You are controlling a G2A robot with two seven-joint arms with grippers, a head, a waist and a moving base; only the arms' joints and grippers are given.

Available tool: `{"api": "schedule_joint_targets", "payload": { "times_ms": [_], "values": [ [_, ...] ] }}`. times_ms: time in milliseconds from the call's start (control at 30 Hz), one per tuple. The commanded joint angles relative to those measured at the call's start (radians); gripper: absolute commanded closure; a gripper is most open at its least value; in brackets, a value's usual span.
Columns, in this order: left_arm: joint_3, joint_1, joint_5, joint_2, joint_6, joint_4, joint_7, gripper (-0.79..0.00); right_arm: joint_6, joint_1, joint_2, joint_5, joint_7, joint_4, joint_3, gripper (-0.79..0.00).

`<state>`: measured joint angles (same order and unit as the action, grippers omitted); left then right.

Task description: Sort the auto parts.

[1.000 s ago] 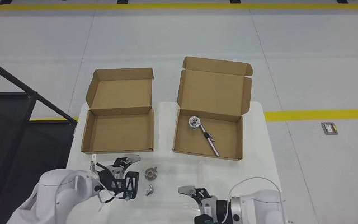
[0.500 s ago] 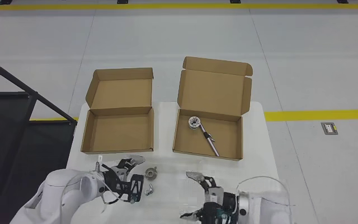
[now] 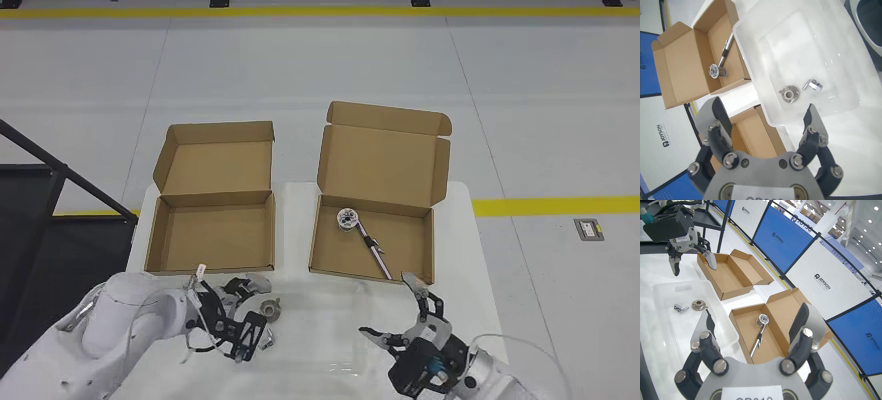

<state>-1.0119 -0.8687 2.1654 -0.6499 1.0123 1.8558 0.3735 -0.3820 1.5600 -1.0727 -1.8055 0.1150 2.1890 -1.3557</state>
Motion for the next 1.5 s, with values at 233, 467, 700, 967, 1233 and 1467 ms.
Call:
{"api": "schedule_joint_targets", "payload": {
  "times_ms": [233,467,700,967,1233,1467],
  "values": [
    [0.407,0.343,-0.251,0.022,0.000,-0.118,-0.044,-0.785,-0.053,0.059,0.009,-0.022,0.047,0.014,-0.040,-0.785],
    [0.551,0.463,-0.395,0.022,0.000,-0.154,-0.108,-0.785,-0.084,0.067,0.012,-0.026,0.040,0.025,-0.044,-0.785],
    [0.548,0.436,-0.397,0.021,-0.039,-0.146,-0.143,-0.785,-0.085,0.067,0.012,-0.025,0.040,0.025,-0.043,-0.785],
    [0.523,0.407,-0.538,0.002,0.000,-0.144,-0.302,-0.779,-0.085,0.067,0.012,-0.025,0.040,0.025,-0.043,-0.785],
    [0.638,0.464,-0.692,-0.031,0.000,-0.176,-0.476,-0.634,-0.085,0.067,0.012,-0.025,0.040,0.025,-0.043,-0.785],
    [0.750,0.556,-0.842,-0.073,0.000,-0.250,-0.654,-0.674,-0.085,0.067,0.012,-0.025,0.040,0.025,-0.043,-0.785]
  ]
}}
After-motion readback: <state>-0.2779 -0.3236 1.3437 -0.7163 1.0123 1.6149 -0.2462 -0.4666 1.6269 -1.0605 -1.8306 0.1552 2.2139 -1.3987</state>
